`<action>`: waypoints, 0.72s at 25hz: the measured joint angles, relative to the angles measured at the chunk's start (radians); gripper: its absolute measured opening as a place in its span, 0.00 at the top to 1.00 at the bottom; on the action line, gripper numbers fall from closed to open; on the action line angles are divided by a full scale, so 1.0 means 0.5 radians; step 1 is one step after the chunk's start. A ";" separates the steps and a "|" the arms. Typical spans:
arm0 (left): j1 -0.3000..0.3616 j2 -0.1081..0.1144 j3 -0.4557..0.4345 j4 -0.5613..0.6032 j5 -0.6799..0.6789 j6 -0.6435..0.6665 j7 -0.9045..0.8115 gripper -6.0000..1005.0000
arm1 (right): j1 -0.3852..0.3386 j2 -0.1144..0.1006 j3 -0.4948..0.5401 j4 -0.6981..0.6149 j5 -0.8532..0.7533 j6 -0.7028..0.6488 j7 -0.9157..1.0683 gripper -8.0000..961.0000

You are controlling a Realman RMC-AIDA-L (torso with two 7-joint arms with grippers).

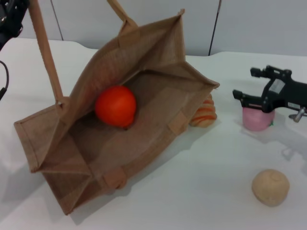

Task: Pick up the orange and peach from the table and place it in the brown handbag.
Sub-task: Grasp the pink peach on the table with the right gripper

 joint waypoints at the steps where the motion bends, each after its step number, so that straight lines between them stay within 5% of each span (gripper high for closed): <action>1: -0.001 0.000 0.002 0.000 0.000 0.006 0.000 0.88 | 0.008 0.000 -0.014 0.001 -0.054 0.049 0.056 0.15; 8: -0.006 -0.001 0.017 0.000 0.005 0.019 0.001 0.88 | 0.046 0.000 -0.161 -0.002 -0.212 0.292 0.383 0.15; 18: -0.003 -0.002 0.019 0.000 0.006 0.019 0.001 0.88 | 0.027 -0.036 -0.464 -0.067 -0.222 0.272 0.792 0.15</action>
